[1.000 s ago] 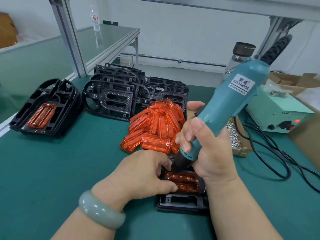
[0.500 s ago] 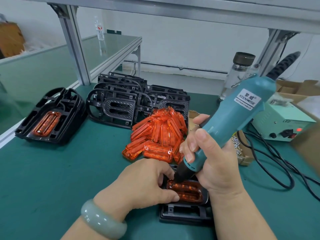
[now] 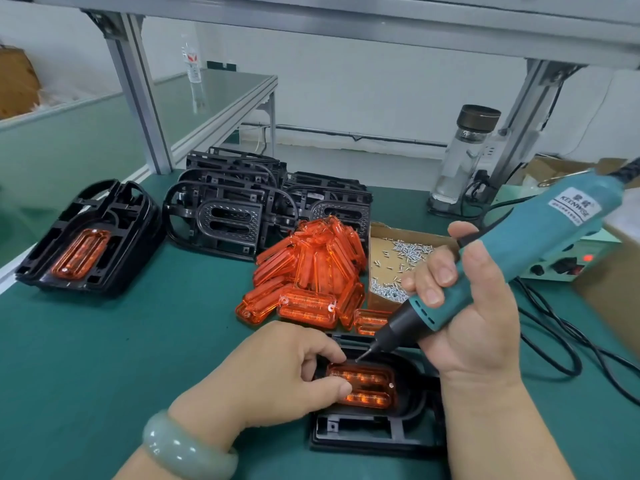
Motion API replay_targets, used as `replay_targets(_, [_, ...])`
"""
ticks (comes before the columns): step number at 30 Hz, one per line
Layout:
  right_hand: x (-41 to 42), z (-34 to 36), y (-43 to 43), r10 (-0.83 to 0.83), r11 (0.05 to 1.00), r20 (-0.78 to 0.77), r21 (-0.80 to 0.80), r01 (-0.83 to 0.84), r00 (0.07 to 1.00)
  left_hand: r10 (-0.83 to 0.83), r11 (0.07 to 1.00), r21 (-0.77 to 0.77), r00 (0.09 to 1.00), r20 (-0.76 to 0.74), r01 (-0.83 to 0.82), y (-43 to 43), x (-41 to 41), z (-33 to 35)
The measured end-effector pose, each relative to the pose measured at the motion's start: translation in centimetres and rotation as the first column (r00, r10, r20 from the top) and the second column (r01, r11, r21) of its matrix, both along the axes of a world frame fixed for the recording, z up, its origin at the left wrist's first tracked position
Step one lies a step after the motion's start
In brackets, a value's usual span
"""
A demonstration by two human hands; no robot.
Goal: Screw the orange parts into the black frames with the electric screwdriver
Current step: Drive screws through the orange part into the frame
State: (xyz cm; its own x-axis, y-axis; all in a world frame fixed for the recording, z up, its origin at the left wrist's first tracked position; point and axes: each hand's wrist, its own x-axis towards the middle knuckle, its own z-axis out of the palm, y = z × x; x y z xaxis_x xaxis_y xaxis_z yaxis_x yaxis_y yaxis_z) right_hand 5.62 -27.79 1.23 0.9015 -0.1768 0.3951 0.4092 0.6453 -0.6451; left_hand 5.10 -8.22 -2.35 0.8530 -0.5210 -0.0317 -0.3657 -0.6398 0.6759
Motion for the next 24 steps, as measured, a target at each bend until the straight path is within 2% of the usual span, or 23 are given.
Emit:
replay_targets(7, [0.1,-0.5,-0.6,-0.011,0.998,-0.017,0.066,0.012,1.0,0.069,0.991,-0.131,0.973,0.222,-0.041,-1.5,-0.7,0.9])
replay_targets(12, [-0.1,-0.3,-1.3,-0.029,0.994,-0.025,0.1,0.031,0.999,-0.122,0.992,0.017,0.962,0.244,0.122,-3.6,-1.1,1.5])
replay_targets(16, [-0.1,-0.2,-1.7,-0.056,0.991,-0.039,0.123,0.06,0.998,-0.205,0.976,0.138,0.935,0.291,0.171,-4.8,-1.6,1.8])
replay_targets(18, [-0.2,-0.1,-2.0,-0.078,0.988,-0.042,0.13,0.083,0.996,-0.186,0.978,0.138,0.945,0.269,0.154,-5.1,-1.9,2.0])
replay_targets(24, [-0.1,-0.2,-2.6,-0.059,0.978,-0.056,0.197,0.069,0.997,-0.164,0.973,0.173,0.985,0.06,0.151,-5.2,-2.9,3.0])
